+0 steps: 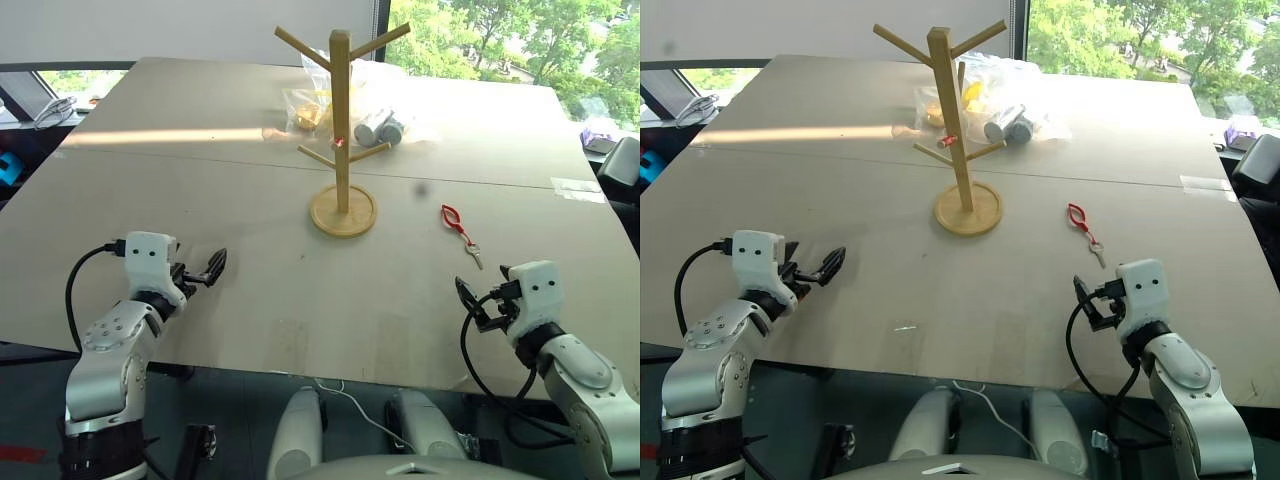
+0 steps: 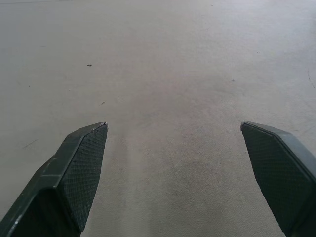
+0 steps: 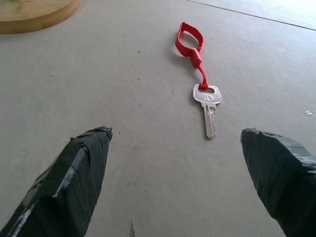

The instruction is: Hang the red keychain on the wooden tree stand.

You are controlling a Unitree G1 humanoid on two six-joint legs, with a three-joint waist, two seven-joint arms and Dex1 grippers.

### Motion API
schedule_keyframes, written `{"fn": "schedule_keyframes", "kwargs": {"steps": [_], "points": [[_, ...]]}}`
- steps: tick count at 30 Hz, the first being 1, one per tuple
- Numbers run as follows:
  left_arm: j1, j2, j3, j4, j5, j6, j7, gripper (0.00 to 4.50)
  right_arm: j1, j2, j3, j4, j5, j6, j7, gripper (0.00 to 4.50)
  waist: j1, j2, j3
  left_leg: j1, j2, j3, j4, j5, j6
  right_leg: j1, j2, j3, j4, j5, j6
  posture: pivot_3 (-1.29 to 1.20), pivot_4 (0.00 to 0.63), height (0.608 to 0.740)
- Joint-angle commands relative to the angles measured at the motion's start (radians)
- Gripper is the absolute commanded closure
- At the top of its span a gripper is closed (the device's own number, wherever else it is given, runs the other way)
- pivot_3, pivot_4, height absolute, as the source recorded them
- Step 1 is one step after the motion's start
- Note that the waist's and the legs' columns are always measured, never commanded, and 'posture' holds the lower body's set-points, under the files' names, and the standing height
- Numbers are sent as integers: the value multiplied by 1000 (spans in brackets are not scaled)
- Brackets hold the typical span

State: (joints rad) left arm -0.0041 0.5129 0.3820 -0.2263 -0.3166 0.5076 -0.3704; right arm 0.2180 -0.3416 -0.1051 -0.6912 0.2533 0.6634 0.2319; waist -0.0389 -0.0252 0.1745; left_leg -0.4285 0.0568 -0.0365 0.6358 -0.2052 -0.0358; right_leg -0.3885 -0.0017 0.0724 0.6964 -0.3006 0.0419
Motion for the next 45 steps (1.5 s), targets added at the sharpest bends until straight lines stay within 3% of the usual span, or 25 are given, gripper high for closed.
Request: {"fn": "schedule_keyframes", "kwargs": {"steps": [1, 7, 12, 20, 33, 37, 43, 45], "points": [[-8, 32, 10, -52, -25, 8, -33, 46, -60, -49, -35, -6, 16, 2, 38, 0, -1, 0, 0, 0, 0, 0, 0, 0, 0, 0, 0, 0, 0, 0, 0, 0, 150, 740], [-101, 212, -77, -133, -178, 157, -294, 46, -317, -228, -78, 128, 144, 77, 234, 0, 4, 0, 1, 1, 0, 0, 1, 0, 0, 1, 0, 0, 0, 0, 0, 0, 150, 740], [-282, 306, -234, -234, -294, 247, -473, 46, -451, -327, -20, 317, 151, 88, 361, 0, 8, 0, 1, -3, -1, 0, 0, 0, 0, 0, -1, -1, -2, 0, 0, 0, 150, 740], [-508, 279, -399, -216, -313, 243, -575, 46, -637, -349, 59, 597, 111, 77, 440, 0, -5, 1, 2, 0, -1, 1, 0, 0, 0, 0, 1, 1, 0, 0, 0, 0, 150, 740], [-544, 259, -447, -157, -266, 176, -636, 46, -741, -297, 121, 825, 67, 49, 500, 0, -1, 1, 2, -2, -1, 0, 1, 0, 0, -1, 0, 0, -1, 0, 0, 0, 150, 740], [-539, 258, -444, -161, -263, 176, -635, 0, -755, -287, 124, 869, 51, 36, 503, 1207, -1, 1, 2, -2, -1, 0, 1, 0, 0, -1, 0, 0, 0, 0, 0, 0, 150, 740], [-537, 256, -438, -165, -265, 179, -630, 0, -783, -267, 121, 924, 37, 16, 504, 4251, -4, 1, 2, -2, -1, 0, 1, 0, 0, -1, 1, 0, 0, 0, 0, 0, 150, 740], [-534, 257, -432, -170, -269, 184, -626, 0, -778, -265, 120, 922, 34, 14, 505, 4431, -4, 1, 2, -2, -1, 0, 1, 0, 0, -1, 1, 0, 0, 0, 0, 0, 150, 740]]}}
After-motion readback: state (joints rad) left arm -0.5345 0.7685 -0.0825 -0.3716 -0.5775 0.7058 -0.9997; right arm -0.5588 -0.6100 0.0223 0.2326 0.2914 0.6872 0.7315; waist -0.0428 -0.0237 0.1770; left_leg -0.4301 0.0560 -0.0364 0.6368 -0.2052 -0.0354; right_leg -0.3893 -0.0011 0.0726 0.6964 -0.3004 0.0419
